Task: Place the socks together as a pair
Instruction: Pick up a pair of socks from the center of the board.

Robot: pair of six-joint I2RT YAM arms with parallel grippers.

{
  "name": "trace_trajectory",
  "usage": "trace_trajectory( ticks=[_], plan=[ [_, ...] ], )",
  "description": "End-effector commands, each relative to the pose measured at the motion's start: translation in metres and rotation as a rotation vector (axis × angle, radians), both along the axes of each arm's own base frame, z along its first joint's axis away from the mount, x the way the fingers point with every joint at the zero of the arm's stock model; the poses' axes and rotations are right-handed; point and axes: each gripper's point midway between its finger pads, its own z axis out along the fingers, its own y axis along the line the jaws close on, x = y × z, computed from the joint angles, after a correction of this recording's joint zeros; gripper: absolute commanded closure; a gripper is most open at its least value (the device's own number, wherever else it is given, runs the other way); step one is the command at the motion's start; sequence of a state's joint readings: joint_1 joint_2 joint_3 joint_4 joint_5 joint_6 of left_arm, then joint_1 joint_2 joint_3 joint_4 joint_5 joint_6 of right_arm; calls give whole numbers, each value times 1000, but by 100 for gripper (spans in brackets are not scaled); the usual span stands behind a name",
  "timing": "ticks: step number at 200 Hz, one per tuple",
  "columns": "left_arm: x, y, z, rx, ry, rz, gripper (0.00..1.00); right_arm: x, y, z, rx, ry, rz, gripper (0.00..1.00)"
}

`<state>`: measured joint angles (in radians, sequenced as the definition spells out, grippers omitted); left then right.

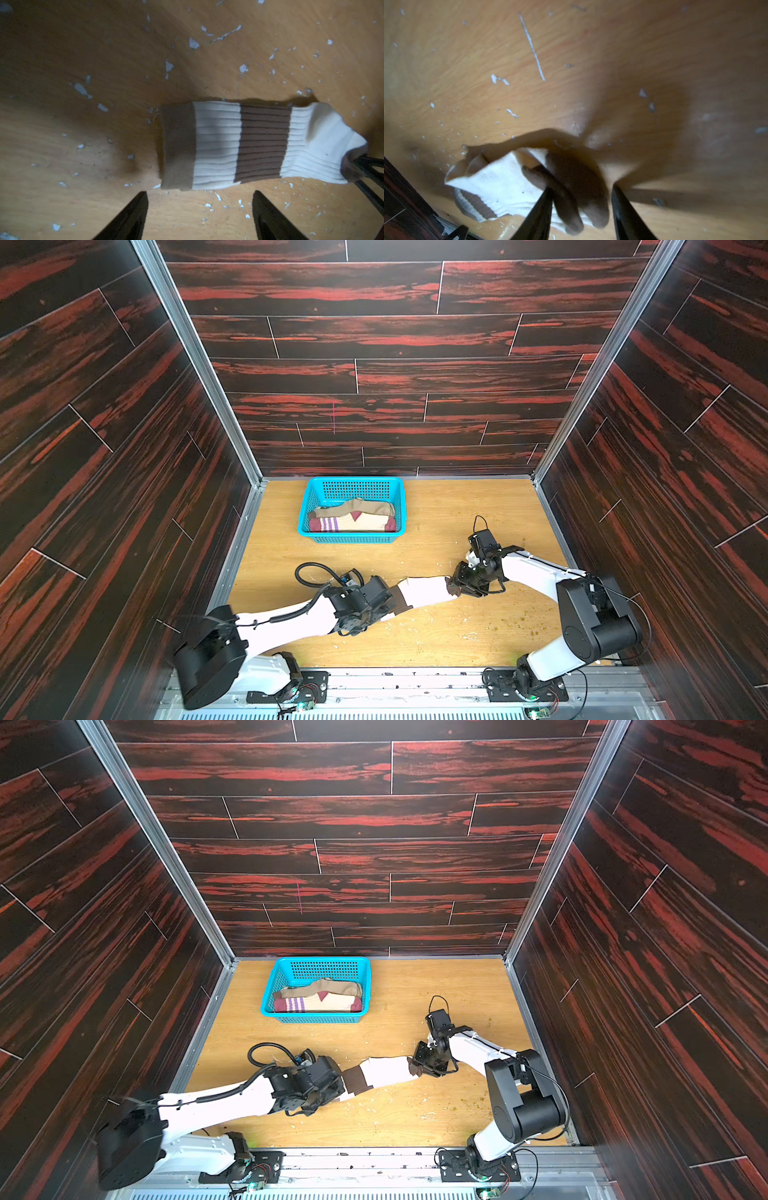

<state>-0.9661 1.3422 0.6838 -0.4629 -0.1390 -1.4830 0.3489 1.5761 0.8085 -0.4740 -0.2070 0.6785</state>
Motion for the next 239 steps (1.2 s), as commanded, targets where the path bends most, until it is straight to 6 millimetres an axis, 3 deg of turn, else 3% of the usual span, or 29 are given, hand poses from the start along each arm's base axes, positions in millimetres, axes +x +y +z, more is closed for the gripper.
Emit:
trace_trajectory(
  ticks=[1, 53, 82, 115, 132, 161, 196, 239],
  plan=[
    [-4, 2, -9, 46, 30, 31, 22, -9, 0, -9, -10, 35, 20, 52],
    [-15, 11, -41, 160, 128, 14, 43, -15, 3, -13, 10, 51, 30, 58],
    [-10, 8, -48, 214, 137, -7, 56, -19, 3, -15, 13, 57, 34, 62],
    [1, -11, -49, 245, 146, -79, 71, -20, 4, -17, 23, 60, 37, 77],
    [5, -15, -48, 240, 135, -93, 88, -22, 5, -16, 31, 63, 36, 86],
    [16, -12, -20, 269, 70, -119, 95, -20, 6, -3, 45, 28, 35, 96],
    [43, -25, 34, 184, -73, -124, 96, -10, 18, 36, 127, -52, 38, 99],
    [56, -30, 69, 108, -150, -124, 97, 4, 33, 82, 213, -117, 55, 100]
  ],
)
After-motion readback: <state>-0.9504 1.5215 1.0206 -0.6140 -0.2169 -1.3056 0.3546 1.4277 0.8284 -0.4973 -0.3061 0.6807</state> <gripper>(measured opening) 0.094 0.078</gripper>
